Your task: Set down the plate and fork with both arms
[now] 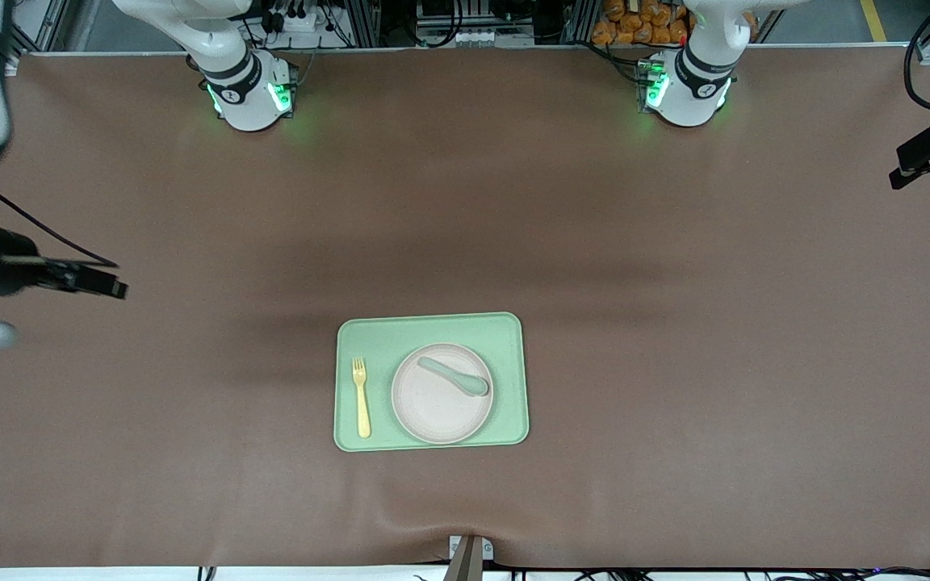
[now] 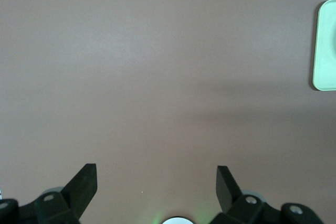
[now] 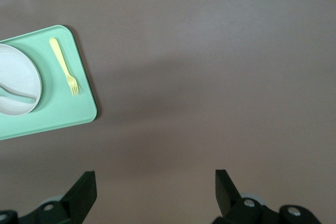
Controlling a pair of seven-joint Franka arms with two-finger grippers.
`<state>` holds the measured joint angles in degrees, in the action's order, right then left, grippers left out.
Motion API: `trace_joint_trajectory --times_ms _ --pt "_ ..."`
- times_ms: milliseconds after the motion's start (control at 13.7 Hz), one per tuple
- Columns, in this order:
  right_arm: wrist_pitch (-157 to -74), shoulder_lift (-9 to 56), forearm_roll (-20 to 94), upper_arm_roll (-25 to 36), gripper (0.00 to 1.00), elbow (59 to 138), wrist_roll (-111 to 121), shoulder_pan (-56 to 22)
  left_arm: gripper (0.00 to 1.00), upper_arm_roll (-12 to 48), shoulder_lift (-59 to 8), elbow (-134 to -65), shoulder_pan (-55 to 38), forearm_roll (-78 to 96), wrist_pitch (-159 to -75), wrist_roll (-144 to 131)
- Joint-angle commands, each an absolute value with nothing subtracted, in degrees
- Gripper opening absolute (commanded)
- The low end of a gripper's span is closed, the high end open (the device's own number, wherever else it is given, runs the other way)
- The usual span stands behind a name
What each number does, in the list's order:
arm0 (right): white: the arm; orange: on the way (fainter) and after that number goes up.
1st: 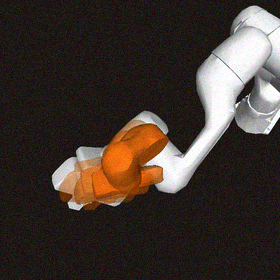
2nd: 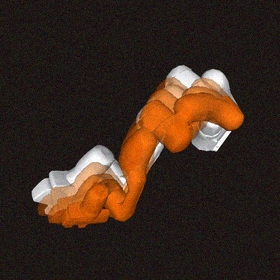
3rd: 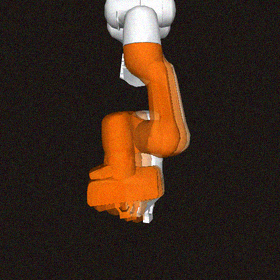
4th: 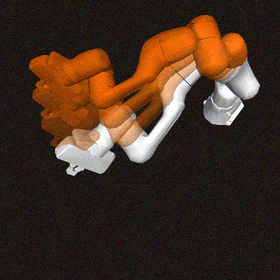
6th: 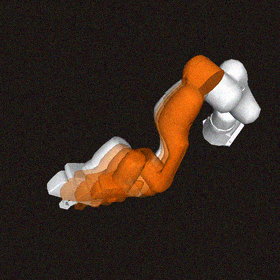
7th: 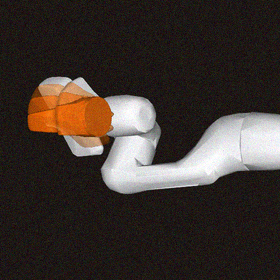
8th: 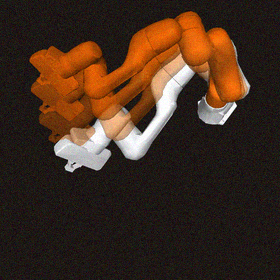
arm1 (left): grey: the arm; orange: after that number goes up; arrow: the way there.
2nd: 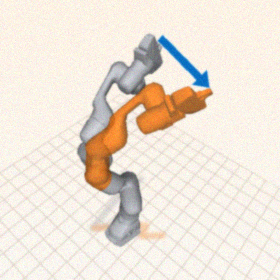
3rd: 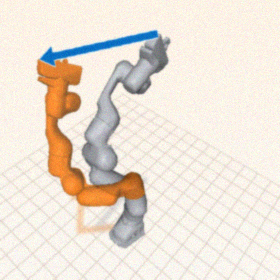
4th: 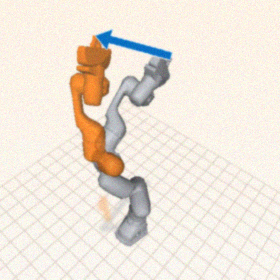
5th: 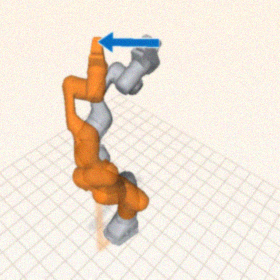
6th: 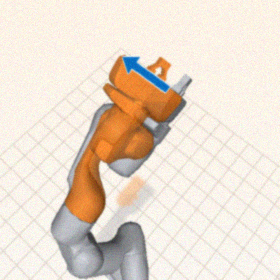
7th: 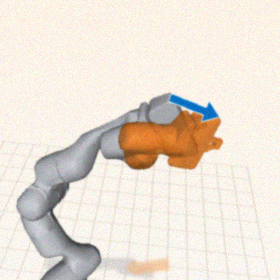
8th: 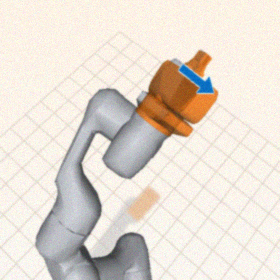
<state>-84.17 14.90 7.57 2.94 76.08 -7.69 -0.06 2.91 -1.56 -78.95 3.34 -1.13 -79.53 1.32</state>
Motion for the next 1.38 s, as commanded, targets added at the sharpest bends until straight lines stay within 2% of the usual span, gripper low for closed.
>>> trace_joint_trajectory --times_ms 0,291,437,874,1092,1310 --pt "-83.93 7.14 8.00 1.93 1.00 82.51 -7.29 1.05 1.00 3.25 -1.23 -79.10 3.34 -2.64 -80.07 1.50" --pt "-87.44 -0.86 7.12 1.93 1.00 92.00 -7.29 0.71 1.00 3.25 -1.32 -79.10 3.25 -2.72 -80.16 1.49" --pt "-86.58 -1.84 3.19 1.15 1.00 93.51 -7.29 0.01 1.00 3.25 -1.58 -79.10 3.34 -2.72 -80.42 1.58" --pt "-86.66 -1.23 0.70 0.44 1.00 92.82 -7.29 0.35 1.00 3.34 -1.67 -79.63 3.25 -2.72 -80.51 1.58" --pt "-83.52 2.71 0.79 0.44 1.00 85.72 -7.21 0.88 1.00 3.25 -1.76 -79.63 3.25 -2.72 -80.94 1.58" --pt "-81.56 3.25 0.44 0.44 1.00 84.55 -7.12 0.44 1.00 3.25 -1.67 -79.72 3.25 -2.72 -80.95 1.58"
